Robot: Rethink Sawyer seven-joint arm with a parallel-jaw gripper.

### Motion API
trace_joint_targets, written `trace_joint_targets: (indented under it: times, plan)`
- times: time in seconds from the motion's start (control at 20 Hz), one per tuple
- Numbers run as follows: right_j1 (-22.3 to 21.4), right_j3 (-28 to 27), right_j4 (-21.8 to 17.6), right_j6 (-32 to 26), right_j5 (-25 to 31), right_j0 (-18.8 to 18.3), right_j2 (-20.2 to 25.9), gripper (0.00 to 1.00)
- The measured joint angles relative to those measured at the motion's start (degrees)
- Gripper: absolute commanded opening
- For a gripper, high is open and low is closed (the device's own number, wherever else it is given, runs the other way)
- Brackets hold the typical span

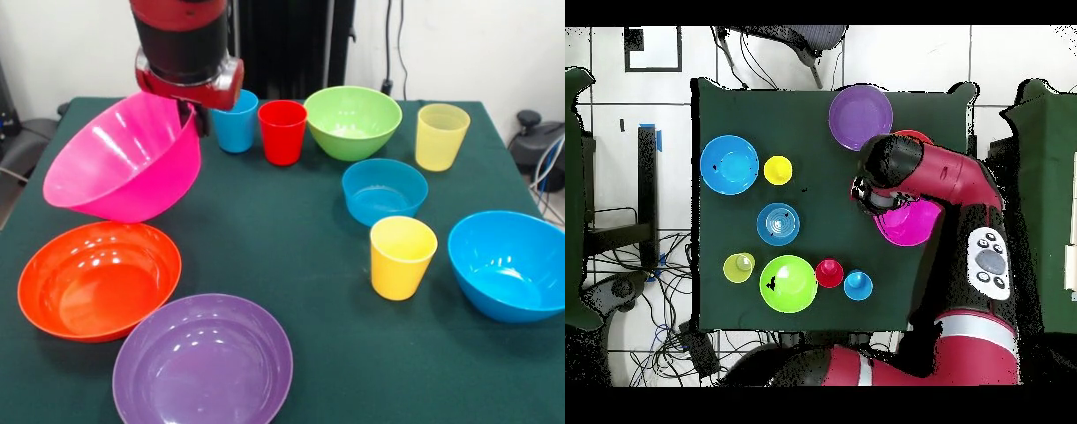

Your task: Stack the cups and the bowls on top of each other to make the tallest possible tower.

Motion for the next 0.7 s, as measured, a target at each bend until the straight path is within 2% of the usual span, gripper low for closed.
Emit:
trace_joint_targets:
  times: [0.2, 0.7]
  plan:
    - [-2.5, 0.0, 3.2, 0.0, 0.0, -1.6, 1.7, 0.0]
    - [-6.3, 0.0, 7.8, 0.0, 0.7, -2.1, 4.4, 0.0]
